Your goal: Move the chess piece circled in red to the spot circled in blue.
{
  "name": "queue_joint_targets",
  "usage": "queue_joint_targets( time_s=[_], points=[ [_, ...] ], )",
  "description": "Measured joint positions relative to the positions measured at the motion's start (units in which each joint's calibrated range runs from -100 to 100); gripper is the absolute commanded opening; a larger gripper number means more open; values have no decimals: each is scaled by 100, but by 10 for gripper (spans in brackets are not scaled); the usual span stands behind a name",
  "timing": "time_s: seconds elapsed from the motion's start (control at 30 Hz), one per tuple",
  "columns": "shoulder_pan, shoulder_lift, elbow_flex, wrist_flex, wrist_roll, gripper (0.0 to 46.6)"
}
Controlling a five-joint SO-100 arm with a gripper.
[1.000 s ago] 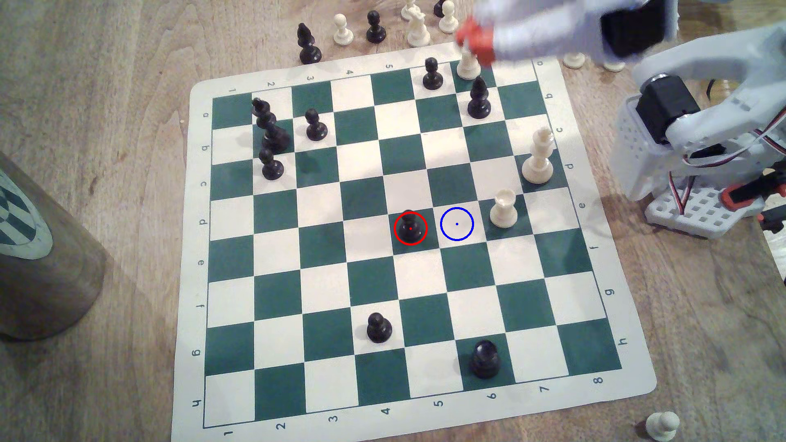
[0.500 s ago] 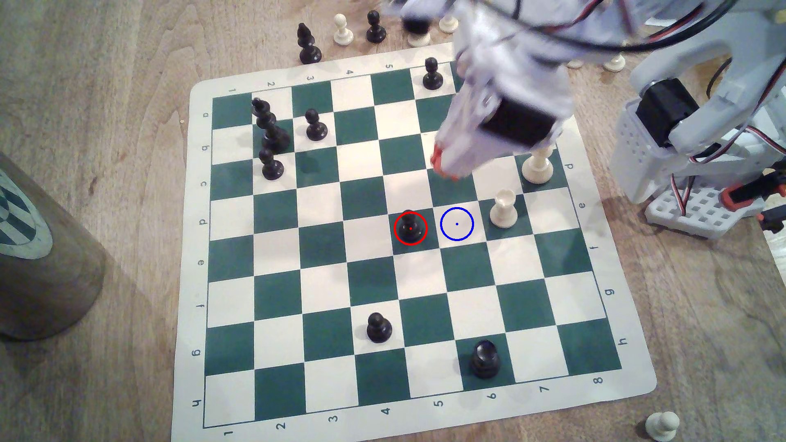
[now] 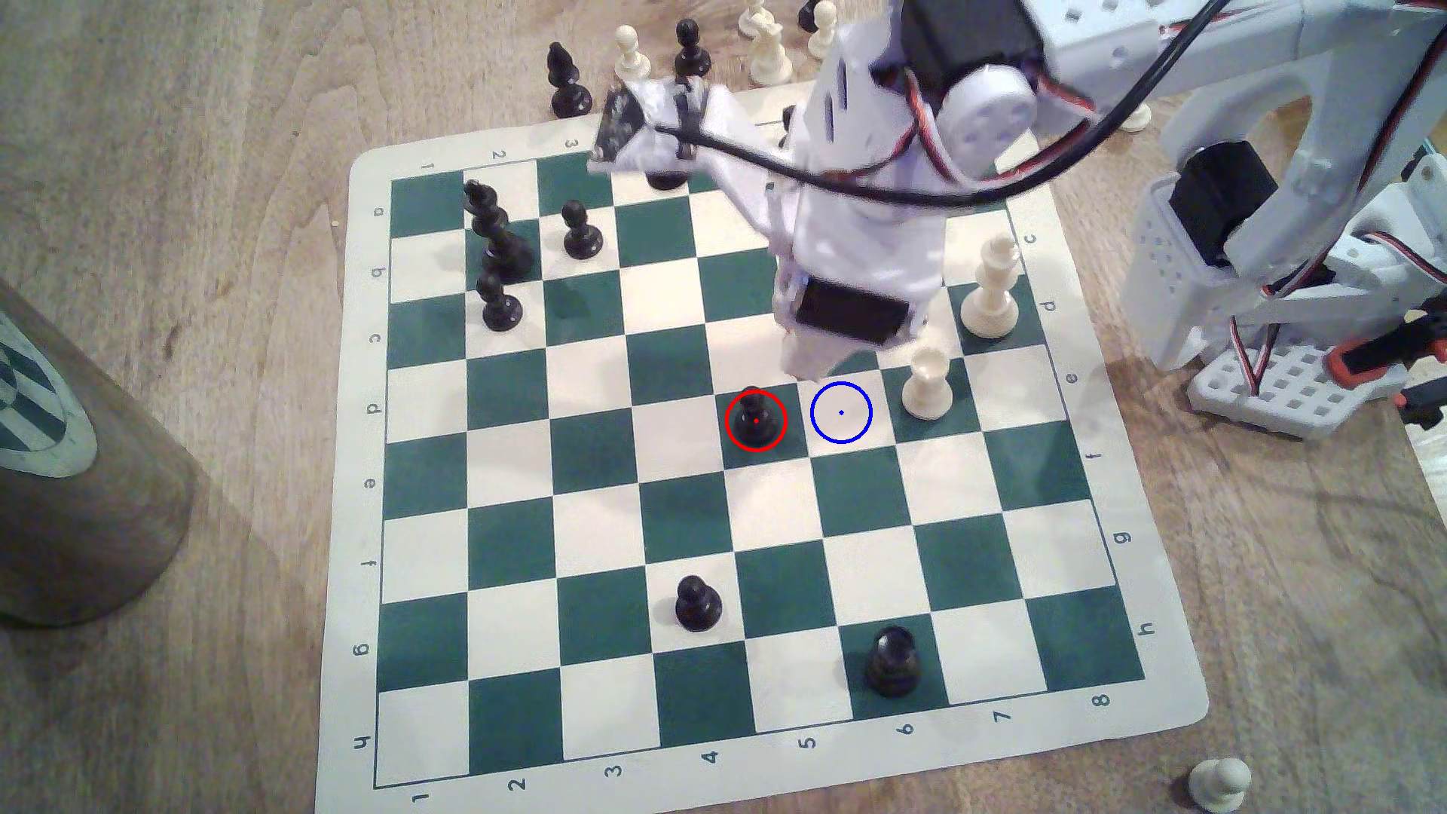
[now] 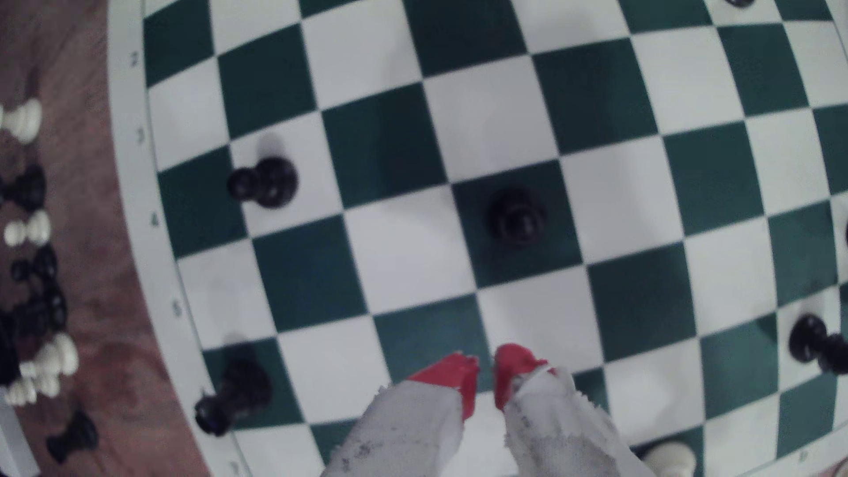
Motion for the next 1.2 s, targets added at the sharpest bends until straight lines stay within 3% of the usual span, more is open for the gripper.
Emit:
queue_joint_targets(
  time_s=[0.13,0.63,0.87,1.2],
  points=[
    [0,17,352,-271,0,180],
    [96,997,804,-1299,54,167],
    [398,1642,795,-1649,156,167],
    [575,1676,795,-1984,137,166]
  ],
)
